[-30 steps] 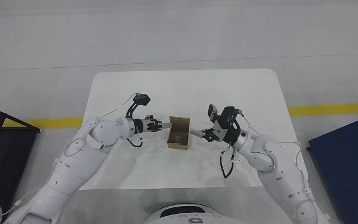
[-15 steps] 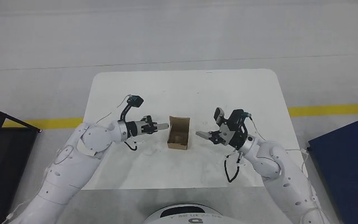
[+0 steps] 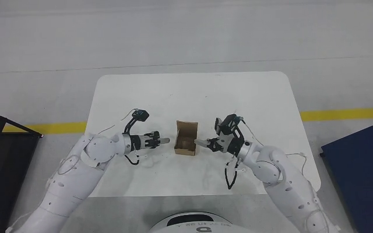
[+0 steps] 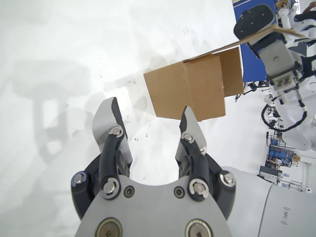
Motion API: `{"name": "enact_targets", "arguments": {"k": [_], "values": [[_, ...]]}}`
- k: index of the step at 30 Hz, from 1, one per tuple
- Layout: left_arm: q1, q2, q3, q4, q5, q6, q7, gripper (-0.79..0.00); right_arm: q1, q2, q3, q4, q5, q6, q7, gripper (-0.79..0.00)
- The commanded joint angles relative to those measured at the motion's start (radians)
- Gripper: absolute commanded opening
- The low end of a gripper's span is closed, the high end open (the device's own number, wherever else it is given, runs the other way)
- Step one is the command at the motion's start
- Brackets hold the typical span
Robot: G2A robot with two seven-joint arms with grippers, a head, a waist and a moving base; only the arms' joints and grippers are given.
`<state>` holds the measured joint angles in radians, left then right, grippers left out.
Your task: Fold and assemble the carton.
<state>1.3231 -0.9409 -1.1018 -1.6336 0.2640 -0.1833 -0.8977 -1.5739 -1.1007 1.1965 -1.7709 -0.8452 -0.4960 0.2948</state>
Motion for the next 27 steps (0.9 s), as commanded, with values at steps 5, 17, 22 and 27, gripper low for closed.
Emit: {"name": "enact_targets", "arguments": {"k": [5, 17, 22, 27], "values": [[-0.079, -0.027, 0.099, 0.041, 0.016, 0.015, -0.003, -0.403, 0.031, -0.002, -0.035, 0.051, 0.046, -0.045, 0.059, 0.0], [-0.11, -0.04, 0.106, 0.025, -0.05, 0.028, 0.006, -0.342, 0.022, 0.006, -0.02, 0.09, 0.06, -0.132, 0.015, 0.0], [-0.1, -0.04, 0.108, 0.01, -0.056, 0.029, -0.007, -0.406, 0.014, 0.009, -0.017, 0.101, 0.062, -0.16, 0.003, 0.0], [-0.118, -0.05, 0.146, 0.016, -0.043, 0.052, -0.019, -0.413, 0.016, 0.009, -0.032, 0.115, 0.06, -0.175, 0.002, 0.0]]}}
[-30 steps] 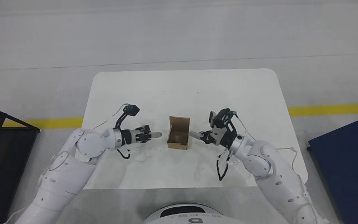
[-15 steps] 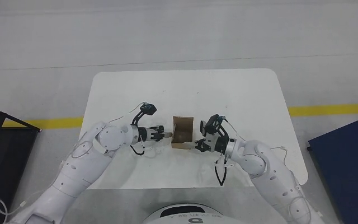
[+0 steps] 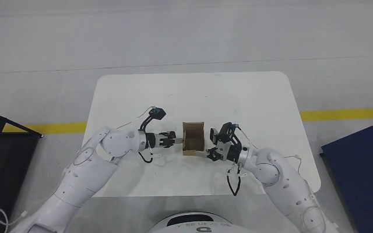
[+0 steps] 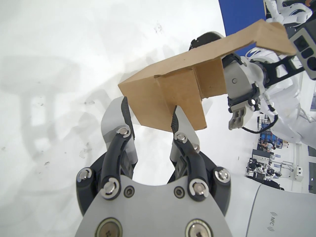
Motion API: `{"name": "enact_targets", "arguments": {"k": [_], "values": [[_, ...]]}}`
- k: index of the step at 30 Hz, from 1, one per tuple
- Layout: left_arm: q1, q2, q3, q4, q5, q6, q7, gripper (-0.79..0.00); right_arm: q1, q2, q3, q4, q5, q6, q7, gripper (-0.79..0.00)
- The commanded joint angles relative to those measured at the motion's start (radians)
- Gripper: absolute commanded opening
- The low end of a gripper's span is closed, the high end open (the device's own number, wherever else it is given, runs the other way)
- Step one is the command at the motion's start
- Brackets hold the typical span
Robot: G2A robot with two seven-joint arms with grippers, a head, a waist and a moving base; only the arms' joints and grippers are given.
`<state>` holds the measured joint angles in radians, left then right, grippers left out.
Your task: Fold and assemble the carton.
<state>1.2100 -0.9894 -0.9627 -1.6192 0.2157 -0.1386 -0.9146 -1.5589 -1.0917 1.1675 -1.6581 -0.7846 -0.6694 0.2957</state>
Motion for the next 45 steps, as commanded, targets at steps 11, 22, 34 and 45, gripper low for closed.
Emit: {"name": "enact_targets", "arguments": {"k": [11, 22, 34, 45], "values": [[-0.028, -0.011, 0.011, -0.027, -0.016, 0.031, 0.003, -0.332, 0.014, -0.001, -0.027, 0.011, -0.007, -0.001, 0.0, 0.0], [-0.026, -0.015, 0.029, -0.035, 0.004, 0.059, -0.017, -0.403, 0.014, 0.001, -0.048, 0.002, -0.018, 0.001, 0.008, 0.0], [-0.064, -0.031, 0.085, -0.044, 0.1, 0.145, -0.027, -0.616, 0.034, 0.0, -0.085, 0.019, -0.024, -0.018, 0.027, 0.0], [-0.064, -0.027, 0.083, -0.125, 0.201, 0.258, -0.079, -0.785, 0.038, 0.003, -0.086, 0.017, -0.03, -0.036, -0.002, 0.0]]}}
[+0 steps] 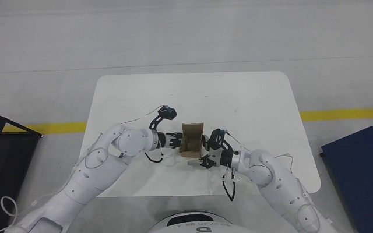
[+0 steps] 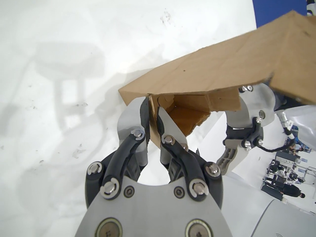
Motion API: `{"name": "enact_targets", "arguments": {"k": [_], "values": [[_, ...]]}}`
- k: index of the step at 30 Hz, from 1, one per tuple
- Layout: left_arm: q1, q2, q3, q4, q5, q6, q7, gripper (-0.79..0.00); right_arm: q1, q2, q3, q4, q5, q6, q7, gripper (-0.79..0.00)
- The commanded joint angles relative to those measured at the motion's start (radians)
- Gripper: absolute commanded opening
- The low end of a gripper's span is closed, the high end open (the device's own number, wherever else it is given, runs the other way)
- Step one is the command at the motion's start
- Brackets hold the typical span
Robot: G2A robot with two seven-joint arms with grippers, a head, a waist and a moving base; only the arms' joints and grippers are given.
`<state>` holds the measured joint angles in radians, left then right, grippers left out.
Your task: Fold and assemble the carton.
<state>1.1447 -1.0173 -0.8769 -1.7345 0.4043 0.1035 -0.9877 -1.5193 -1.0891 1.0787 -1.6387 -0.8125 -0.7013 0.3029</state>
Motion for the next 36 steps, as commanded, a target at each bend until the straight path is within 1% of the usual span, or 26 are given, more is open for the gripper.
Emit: {"name": "enact_targets", "arguments": {"k": [1, 7, 8, 9, 10, 14, 16, 17, 23, 26, 27, 30, 32, 34, 36], "values": [[0.003, 0.003, -0.007, -0.023, 0.026, 0.031, -0.013, -0.785, -0.004, 0.001, 0.008, -0.008, -0.007, -0.01, -0.027, 0.0], [0.024, 0.014, -0.043, -0.091, 0.085, 0.102, -0.035, -0.785, -0.051, 0.01, 0.062, -0.039, -0.062, -0.044, -0.184, 0.0], [0.028, 0.015, -0.047, -0.098, 0.085, 0.105, -0.037, -0.665, -0.061, 0.011, 0.073, -0.042, -0.071, -0.044, -0.211, 0.0], [0.032, 0.015, -0.051, -0.104, 0.082, 0.107, -0.037, -0.434, -0.07, 0.013, 0.085, -0.046, -0.083, -0.036, -0.237, 0.0], [0.036, 0.016, -0.055, -0.108, 0.076, 0.103, -0.034, 0.0, -0.08, 0.014, 0.098, -0.051, -0.098, -0.018, -0.267, 0.0], [0.054, 0.015, -0.072, -0.109, 0.036, 0.077, -0.006, 0.0, -0.117, 0.015, 0.129, -0.063, -0.142, 0.042, -0.349, 0.0], [0.069, 0.017, -0.092, -0.1, 0.0, 0.056, 0.015, 0.0, -0.129, 0.015, 0.14, -0.065, -0.152, 0.075, -0.364, -0.043], [0.079, 0.018, -0.107, -0.096, -0.025, 0.039, 0.025, 0.0, -0.133, 0.015, 0.142, -0.066, -0.155, 0.083, -0.366, -0.052], [0.177, 0.032, -0.248, -0.047, -0.242, -0.107, 0.135, 0.0, -0.148, 0.016, 0.161, -0.071, -0.149, 0.13, -0.372, -0.16], [0.228, 0.032, -0.302, 0.002, -0.444, -0.212, 0.163, 0.0, -0.148, 0.014, 0.159, -0.078, -0.152, 0.166, -0.35, -0.175], [0.234, 0.032, -0.311, 0.03, -0.476, -0.24, 0.163, 0.0, -0.146, 0.013, 0.155, -0.081, -0.154, 0.179, -0.338, -0.175], [0.234, 0.025, -0.306, 0.09, -0.586, -0.318, 0.153, 0.0, -0.14, 0.009, 0.14, -0.092, -0.157, 0.23, -0.294, -0.16], [0.22, 0.019, -0.288, 0.127, -0.629, -0.356, 0.146, 0.0, -0.135, 0.006, 0.127, -0.102, -0.157, 0.269, -0.251, -0.148], [0.199, 0.013, -0.256, 0.168, -0.623, -0.347, 0.124, 0.0, -0.13, 0.004, 0.114, -0.113, -0.151, 0.298, -0.218, -0.148], [0.178, 0.005, -0.232, 0.199, -0.623, -0.355, 0.14, 0.0, -0.126, 0.001, 0.107, -0.124, -0.153, 0.33, -0.189, -0.151]]}}
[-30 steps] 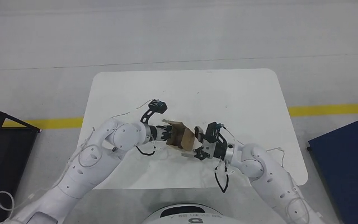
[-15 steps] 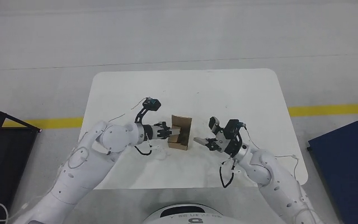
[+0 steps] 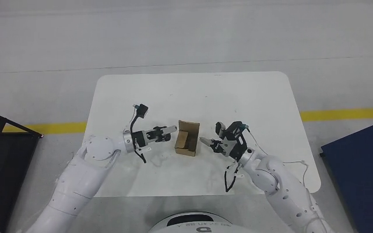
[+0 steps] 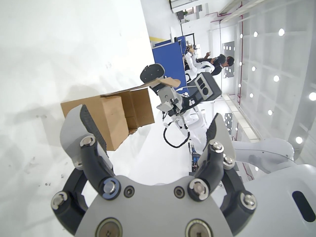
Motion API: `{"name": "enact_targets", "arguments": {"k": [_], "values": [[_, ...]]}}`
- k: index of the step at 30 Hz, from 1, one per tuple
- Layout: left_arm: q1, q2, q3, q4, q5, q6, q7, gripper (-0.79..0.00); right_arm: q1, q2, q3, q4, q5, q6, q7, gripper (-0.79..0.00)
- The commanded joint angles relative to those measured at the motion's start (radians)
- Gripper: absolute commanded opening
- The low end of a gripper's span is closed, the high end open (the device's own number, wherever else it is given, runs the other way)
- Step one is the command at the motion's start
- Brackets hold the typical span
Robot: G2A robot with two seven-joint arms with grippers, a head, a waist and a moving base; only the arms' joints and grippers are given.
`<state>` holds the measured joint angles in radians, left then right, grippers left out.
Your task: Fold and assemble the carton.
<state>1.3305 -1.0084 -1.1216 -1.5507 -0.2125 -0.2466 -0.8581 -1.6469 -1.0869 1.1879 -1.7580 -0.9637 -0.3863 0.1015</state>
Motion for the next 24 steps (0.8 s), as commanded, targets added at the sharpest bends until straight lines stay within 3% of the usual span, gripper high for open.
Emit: {"name": "enact_targets", "arguments": {"k": [1, 12, 19, 22, 24], "values": [[-0.014, -0.009, 0.024, 0.028, -0.036, -0.019, 0.012, 0.0, 0.002, -0.002, -0.007, -0.009, -0.002, 0.027, 0.021, -0.154], [-0.1, -0.054, 0.15, 0.167, -0.1, -0.107, -0.001, 0.0, 0.005, -0.008, -0.029, -0.033, -0.012, 0.085, 0.08, -0.16], [-0.127, -0.071, 0.181, 0.21, -0.125, -0.136, -0.003, 0.0, 0.039, -0.015, -0.065, -0.022, -0.016, 0.115, 0.154, -0.148], [-0.13, -0.073, 0.181, 0.218, -0.128, -0.146, -0.003, 0.0, 0.054, -0.02, -0.08, -0.014, -0.008, 0.14, 0.191, -0.209], [-0.131, -0.074, 0.178, 0.221, -0.13, -0.149, -0.004, 0.0, 0.058, -0.021, -0.084, -0.011, 0.033, 0.125, 0.216, -0.342]]}}
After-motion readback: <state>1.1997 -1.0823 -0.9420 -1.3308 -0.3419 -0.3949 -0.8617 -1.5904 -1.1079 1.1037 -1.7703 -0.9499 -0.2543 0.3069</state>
